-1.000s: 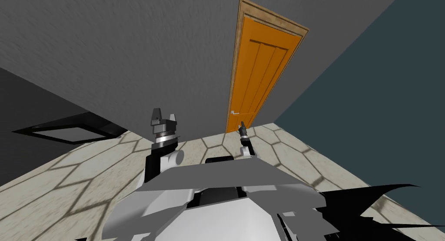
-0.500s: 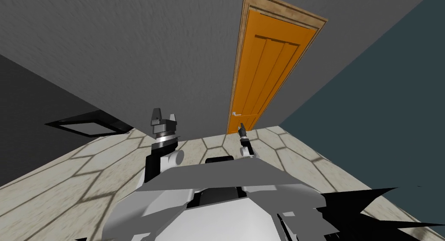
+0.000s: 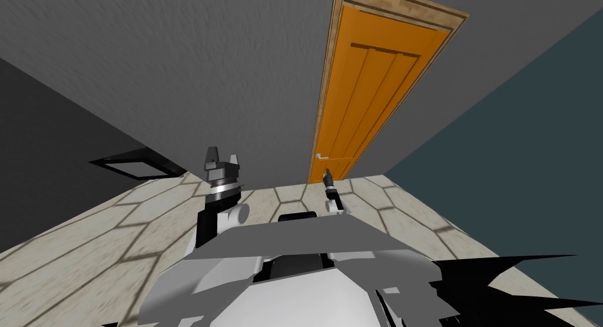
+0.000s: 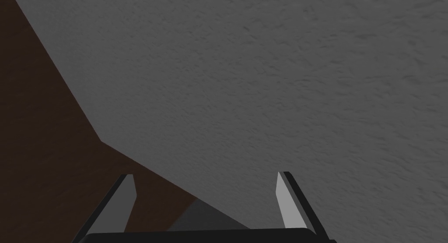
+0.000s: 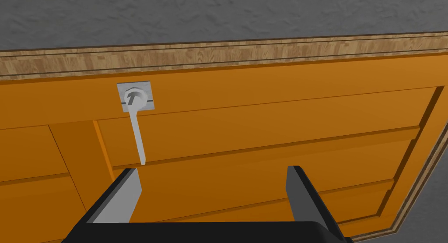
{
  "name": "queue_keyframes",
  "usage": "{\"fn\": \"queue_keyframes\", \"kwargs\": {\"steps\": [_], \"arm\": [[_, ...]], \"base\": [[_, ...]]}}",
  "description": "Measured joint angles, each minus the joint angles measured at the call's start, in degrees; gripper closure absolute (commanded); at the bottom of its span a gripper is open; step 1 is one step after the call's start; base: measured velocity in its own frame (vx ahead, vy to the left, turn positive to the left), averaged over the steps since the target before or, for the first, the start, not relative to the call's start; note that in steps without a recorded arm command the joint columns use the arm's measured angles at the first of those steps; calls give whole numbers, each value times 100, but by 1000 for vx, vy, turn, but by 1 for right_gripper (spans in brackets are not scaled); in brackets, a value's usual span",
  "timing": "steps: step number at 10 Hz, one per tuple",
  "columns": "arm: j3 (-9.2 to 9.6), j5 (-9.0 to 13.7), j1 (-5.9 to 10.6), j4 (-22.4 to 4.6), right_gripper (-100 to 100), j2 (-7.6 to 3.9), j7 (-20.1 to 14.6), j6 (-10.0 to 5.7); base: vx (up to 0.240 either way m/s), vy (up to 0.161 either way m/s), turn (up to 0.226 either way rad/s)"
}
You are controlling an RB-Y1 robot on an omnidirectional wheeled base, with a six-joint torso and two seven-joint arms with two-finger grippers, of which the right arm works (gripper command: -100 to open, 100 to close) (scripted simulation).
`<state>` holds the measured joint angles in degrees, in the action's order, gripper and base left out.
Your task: Pull the door open
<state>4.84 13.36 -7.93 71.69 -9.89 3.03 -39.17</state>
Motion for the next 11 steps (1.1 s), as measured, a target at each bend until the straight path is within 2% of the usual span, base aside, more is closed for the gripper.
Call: {"fn": "queue_keyframes", "kwargs": {"steps": [2,5,7,11], "arm": [[8,73,121,-341,-100,-38,-24,-88],[17,184,227,-648,-100,-80,-32,-121],[24,255,356,-985,-100,-126,-67,-216],[39,381,511,-1428,-100,-170,-85,-315]], "base": [[52,-75,137],[49,-62,62],[61,-70,118],[44,-67,83]]}}
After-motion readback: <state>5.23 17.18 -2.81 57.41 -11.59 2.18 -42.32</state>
